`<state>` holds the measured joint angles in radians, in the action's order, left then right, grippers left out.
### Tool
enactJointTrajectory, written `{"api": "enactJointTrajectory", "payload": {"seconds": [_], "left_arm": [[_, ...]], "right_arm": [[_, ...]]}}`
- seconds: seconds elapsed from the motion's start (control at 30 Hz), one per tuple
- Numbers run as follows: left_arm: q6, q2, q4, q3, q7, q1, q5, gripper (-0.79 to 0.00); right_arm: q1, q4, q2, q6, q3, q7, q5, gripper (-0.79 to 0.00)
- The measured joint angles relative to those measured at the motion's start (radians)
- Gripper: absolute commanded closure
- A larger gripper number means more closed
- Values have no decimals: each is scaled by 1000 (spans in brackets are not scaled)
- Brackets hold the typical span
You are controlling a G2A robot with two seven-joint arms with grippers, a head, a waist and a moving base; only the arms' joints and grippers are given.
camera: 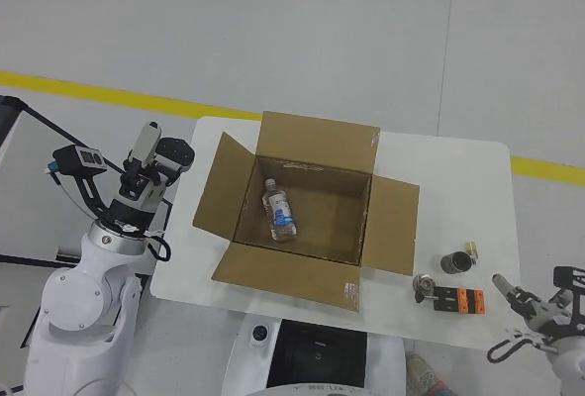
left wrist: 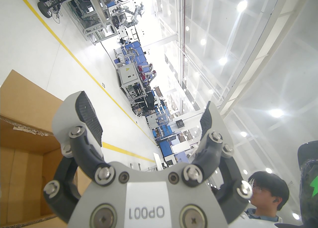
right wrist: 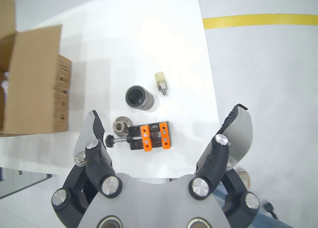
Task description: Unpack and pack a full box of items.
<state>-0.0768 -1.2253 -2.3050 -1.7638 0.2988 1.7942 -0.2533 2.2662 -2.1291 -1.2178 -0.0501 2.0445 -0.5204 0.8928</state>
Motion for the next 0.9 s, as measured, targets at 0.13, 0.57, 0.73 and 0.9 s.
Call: {"api": "enactJointTrajectory", "payload": {"seconds": [0.13, 0.57, 0.73, 0.9], "left_arm": [[0, 0, 0, 0, 0, 0, 0, -785], [0, 0, 0, 0, 0, 0, 0, -785], [0, 0, 0, 0, 0, 0, 0, -785], [0, 0, 0, 0, 0, 0, 0, -785]], "right_arm": [[-65, 45, 10, 2, -16, -91, 98, -311], [-213, 41, 31, 26, -66, -559, 130, -382], [-261, 117, 36, 25, -90, -612, 140, -382], [-295, 157, 40, 20, -114, -636, 137, -391]]}}
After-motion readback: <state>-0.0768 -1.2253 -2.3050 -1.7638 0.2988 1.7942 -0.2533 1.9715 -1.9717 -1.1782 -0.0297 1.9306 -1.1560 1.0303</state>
